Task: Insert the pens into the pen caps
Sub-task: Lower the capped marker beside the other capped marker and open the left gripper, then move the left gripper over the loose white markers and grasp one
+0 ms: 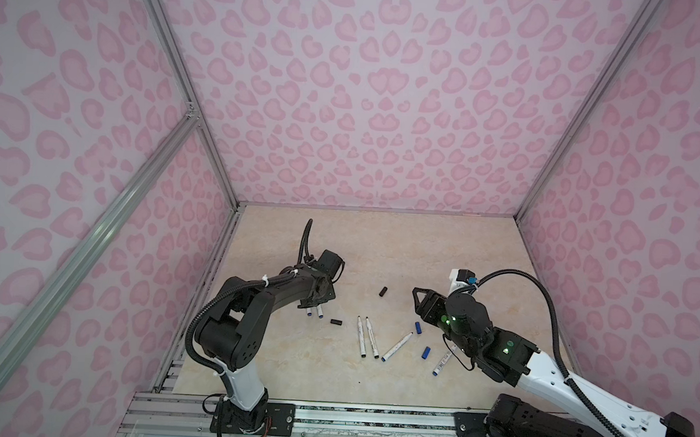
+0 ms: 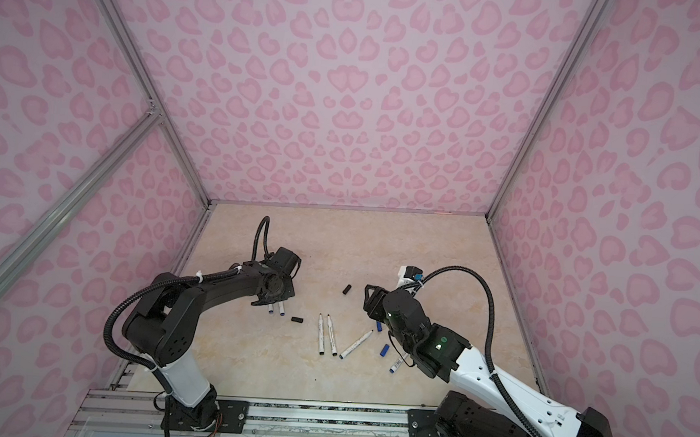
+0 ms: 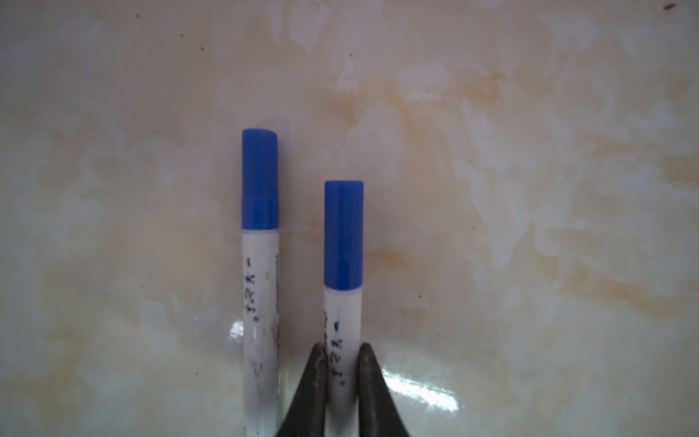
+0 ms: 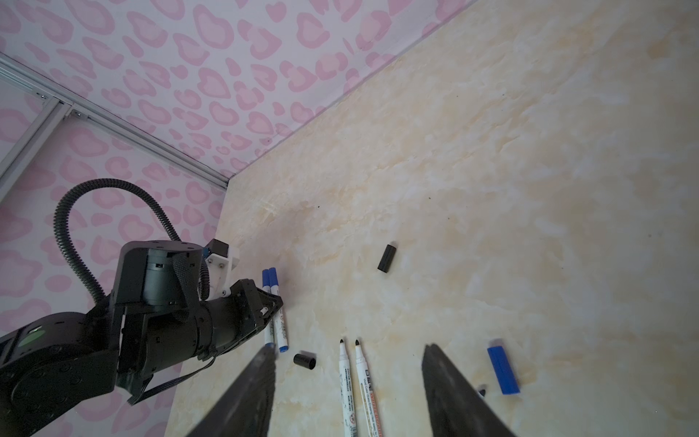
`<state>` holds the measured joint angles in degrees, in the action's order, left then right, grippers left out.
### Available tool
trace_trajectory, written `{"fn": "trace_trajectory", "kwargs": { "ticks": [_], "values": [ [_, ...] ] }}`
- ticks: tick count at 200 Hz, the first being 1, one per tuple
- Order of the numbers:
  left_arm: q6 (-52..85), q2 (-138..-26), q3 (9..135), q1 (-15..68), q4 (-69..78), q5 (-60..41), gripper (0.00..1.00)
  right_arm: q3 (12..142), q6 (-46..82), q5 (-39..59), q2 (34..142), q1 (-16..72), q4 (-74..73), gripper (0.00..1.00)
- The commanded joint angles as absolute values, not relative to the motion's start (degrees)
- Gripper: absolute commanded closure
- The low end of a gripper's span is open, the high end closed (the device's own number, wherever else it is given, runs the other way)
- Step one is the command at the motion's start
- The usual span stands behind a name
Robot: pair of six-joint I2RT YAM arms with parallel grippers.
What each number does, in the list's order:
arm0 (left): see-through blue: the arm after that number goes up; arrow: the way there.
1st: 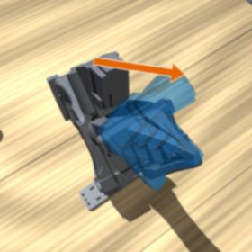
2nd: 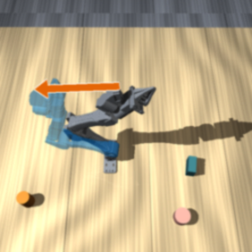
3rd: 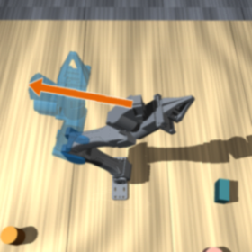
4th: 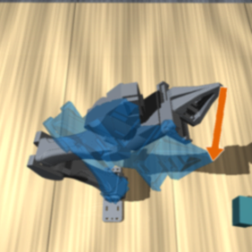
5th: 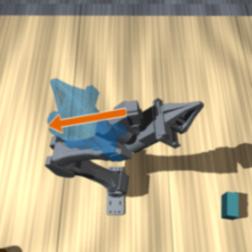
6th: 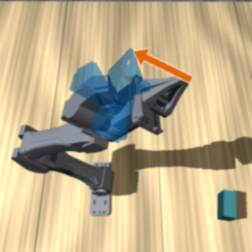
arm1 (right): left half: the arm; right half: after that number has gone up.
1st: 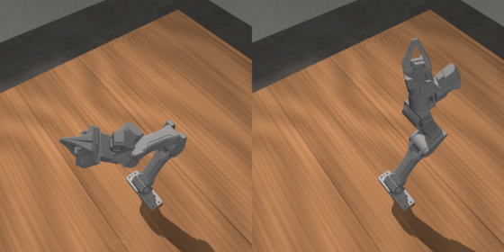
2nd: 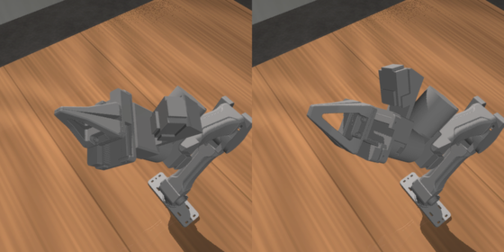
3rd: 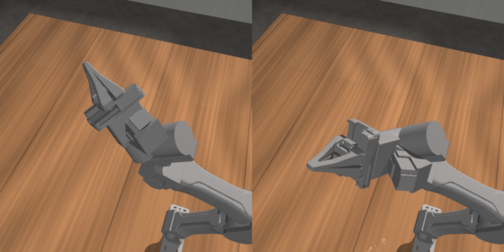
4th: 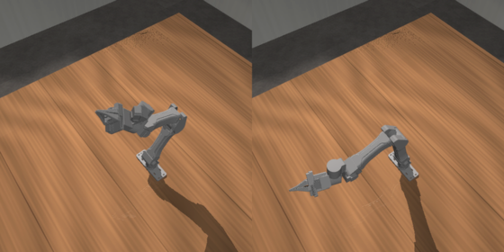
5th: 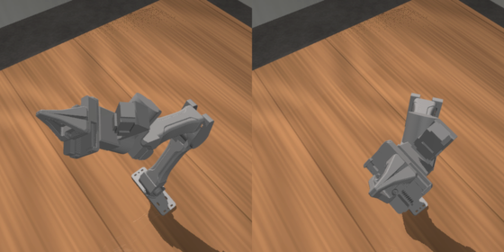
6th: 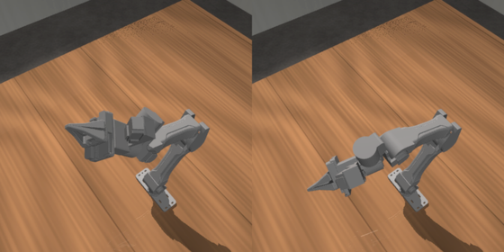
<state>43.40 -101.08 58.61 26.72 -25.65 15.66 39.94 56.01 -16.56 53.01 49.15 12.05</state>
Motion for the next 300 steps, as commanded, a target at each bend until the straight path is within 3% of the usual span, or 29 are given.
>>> {"fn": "trace_trajectory", "kwargs": {
  "ticks": [1, 23, 56, 115, 209, 250, 300],
  "values": [
    [43.2, -102.4, 59.7, 26.5, -27.4, 16.6, 0.97, 39.4, 55.5, -16.9, 53.1, 49.0, 12.1, 0.37],
    [43.0, -103.2, 60.2, 26.5, -27.8, 15.2, 0.96, 38.9, 55.4, -16.5, 53.2, 48.9, 11.4, 0.36],
    [42.4, -102.8, 60.1, 26.5, -27.2, 13.5, 0.75, 39.2, 55.2, -15.7, 53.4, 48.2, 11.8, 0.36],
    [42.1, -99.2, 60.7, 26.6, -27.6, 12.3, 0.52, 37.6, 55.5, -16.4, 51.4, 47.2, 12.1, 0.35],
    [42.5, -76.8, 56.9, 31.3, -26.7, 11.0, 0.45, 37.2, 54.8, -14.0, 52.0, 44.4, 12.4, 0.35],
    [44.1, -66.1, 54.1, 37.6, -27.1, 12.8, 0.42, 36.9, 54.4, -14.3, 52.7, 43.5, 12.5, 0.35],
    [52.9, -60.7, 48.2, 49.0, -26.0, 15.5, 0.43, 36.4, 53.7, -15.5, 53.9, 41.9, 13.5, 0.44]
  ]
}}
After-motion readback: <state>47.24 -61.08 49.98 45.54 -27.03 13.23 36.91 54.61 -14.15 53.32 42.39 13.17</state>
